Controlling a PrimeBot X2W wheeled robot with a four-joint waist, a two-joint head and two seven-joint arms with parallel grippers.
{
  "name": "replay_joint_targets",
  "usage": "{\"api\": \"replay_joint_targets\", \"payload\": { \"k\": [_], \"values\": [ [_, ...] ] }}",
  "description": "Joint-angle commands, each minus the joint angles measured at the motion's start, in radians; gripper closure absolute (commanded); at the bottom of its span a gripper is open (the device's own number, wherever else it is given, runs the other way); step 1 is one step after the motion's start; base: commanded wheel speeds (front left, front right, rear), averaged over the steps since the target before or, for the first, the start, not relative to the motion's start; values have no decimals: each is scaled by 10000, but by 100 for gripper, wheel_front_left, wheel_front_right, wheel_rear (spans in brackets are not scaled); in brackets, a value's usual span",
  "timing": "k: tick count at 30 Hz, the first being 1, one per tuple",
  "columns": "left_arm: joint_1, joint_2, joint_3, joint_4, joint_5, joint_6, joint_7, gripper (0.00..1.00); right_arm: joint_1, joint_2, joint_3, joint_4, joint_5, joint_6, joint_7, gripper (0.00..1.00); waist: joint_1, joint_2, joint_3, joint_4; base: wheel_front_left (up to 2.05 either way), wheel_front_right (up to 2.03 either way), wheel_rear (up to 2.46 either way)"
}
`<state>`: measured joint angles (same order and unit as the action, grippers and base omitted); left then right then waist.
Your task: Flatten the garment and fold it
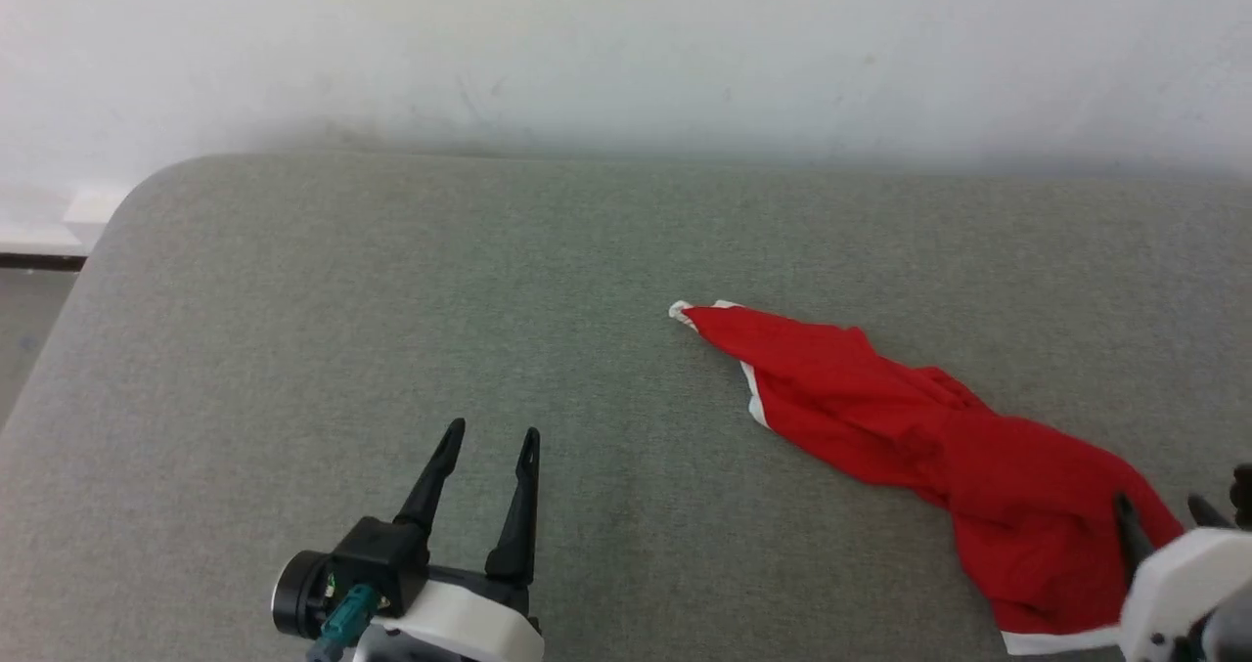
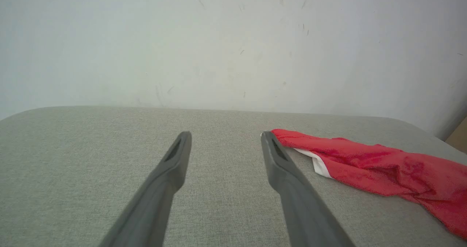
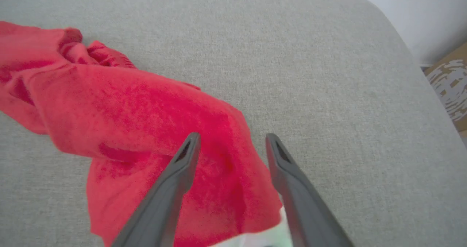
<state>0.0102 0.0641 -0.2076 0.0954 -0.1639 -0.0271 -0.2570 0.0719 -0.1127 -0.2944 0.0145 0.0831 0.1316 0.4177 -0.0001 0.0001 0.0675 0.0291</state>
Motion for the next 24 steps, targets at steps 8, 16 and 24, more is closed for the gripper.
{"api": "replay_joint_targets", "payload": {
  "k": [8, 16, 24],
  "values": [
    [-459, -99, -572, 699, -131, -413, -35, 0, -496, 424, 1132, -675, 276, -9, -2571, 0, 1, -1, 241, -452, 0, 0, 0],
    [-2393, -134, -2187, 2142, -1018, -691, 2417, 0, -713, 587, 1438, -744, 305, -9, -3869, 0, 1, -1, 1002, -1143, 0, 0, 0],
    [-4815, -137, -3039, 3734, -2027, 72, 4423, 0, -1231, 617, 1504, -640, 307, -9, -4451, 0, 1, -1, 1878, -2106, 0, 0, 0]
  ]
}}
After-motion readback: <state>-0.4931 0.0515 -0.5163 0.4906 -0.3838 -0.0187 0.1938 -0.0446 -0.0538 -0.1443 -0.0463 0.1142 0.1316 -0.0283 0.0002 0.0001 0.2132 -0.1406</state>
